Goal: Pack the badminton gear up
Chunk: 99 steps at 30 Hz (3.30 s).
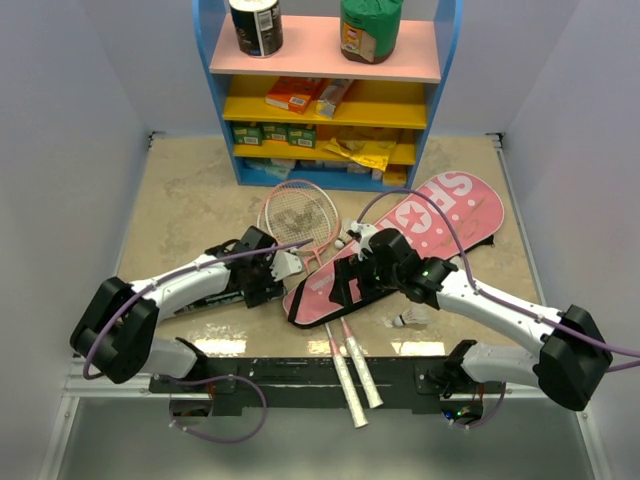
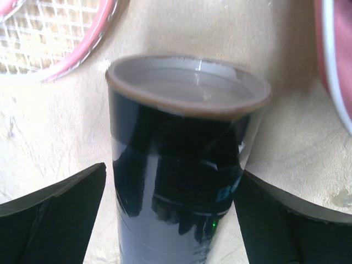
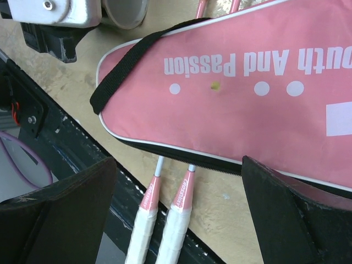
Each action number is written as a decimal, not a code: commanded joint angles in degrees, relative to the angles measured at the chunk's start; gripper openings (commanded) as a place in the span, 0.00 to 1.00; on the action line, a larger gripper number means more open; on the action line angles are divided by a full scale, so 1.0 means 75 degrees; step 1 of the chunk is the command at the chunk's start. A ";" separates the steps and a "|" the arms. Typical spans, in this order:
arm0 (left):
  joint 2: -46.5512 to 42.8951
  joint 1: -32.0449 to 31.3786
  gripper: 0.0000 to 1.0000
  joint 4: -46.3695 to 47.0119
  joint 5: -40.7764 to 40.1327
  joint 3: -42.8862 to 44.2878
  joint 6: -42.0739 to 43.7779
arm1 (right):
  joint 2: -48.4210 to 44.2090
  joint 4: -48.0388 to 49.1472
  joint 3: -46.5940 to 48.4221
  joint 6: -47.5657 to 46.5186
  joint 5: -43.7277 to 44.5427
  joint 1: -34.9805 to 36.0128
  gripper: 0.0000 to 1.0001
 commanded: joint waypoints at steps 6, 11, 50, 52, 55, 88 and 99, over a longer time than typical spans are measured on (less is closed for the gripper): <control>0.0943 -0.0125 0.98 -0.0369 0.0403 0.0533 0.0644 | -0.0009 0.0560 -0.0191 0.0114 -0.0077 0.0022 0.99; 0.0839 -0.0136 0.79 -0.0346 0.0487 0.0381 0.0469 | -0.0009 0.0607 -0.0250 0.0137 -0.0089 0.0022 0.99; -0.3392 -0.0183 0.00 0.0861 0.4822 0.1095 -0.2157 | 0.0248 -0.1363 0.4462 -0.0414 -0.1821 0.0045 0.54; -0.3334 -0.0183 0.00 0.1013 0.4904 0.1119 -0.2192 | 0.0318 -0.1198 0.4438 -0.0320 -0.1905 0.0069 0.52; -0.3240 -0.0183 0.00 0.1177 0.4951 0.1107 -0.2286 | 0.0482 -0.1058 0.4414 -0.0227 -0.2115 0.0151 0.49; -0.3790 -0.0183 0.00 0.2092 0.5514 0.0721 -0.2591 | 0.0834 -0.0460 0.3723 0.0008 -0.2174 0.0573 0.22; -0.4013 -0.0183 0.00 0.2045 0.5502 0.0756 -0.2555 | 0.0378 -0.0670 0.3723 0.0008 -0.1800 0.0585 0.00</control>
